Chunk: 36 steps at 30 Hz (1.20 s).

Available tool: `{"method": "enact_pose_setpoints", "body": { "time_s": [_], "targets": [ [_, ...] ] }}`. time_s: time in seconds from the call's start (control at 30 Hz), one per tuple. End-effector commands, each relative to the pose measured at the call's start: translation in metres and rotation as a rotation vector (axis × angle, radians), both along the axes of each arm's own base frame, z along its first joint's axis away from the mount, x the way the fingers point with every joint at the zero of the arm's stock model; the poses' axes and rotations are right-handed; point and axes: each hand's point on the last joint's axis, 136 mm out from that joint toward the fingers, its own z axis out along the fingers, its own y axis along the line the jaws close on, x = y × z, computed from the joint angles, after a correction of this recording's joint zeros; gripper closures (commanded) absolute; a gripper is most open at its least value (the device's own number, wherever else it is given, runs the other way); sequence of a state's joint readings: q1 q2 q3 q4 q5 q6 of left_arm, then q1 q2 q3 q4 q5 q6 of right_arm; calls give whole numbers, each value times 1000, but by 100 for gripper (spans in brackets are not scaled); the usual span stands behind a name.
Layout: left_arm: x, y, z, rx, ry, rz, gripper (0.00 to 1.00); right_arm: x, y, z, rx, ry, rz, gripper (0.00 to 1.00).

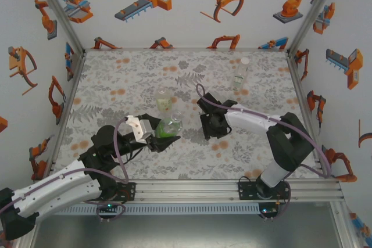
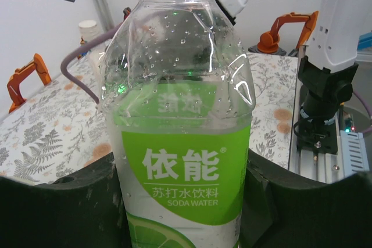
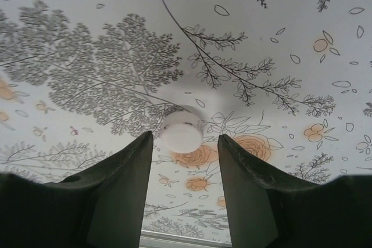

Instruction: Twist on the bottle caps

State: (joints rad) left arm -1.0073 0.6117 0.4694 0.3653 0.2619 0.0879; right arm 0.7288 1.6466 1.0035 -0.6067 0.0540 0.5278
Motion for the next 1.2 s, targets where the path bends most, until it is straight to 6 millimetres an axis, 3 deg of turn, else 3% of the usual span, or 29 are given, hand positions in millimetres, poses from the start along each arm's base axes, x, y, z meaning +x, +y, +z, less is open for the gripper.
{"method": "enact_pose_setpoints", "body": {
  "time_s": [0.0, 0.6, 1.17],
  "targets": [
    [-5, 4, 18, -46, -6, -14, 100, -1, -5, 1, -25, 23, -37, 52],
    [-2, -2, 11, -25, 6, -16, 100, 1, -3, -11, -19, 16, -48, 62],
    [-1, -4, 9, -16, 13, -19, 100, 1, -3, -18, -17, 20, -49, 57]
  ]
}}
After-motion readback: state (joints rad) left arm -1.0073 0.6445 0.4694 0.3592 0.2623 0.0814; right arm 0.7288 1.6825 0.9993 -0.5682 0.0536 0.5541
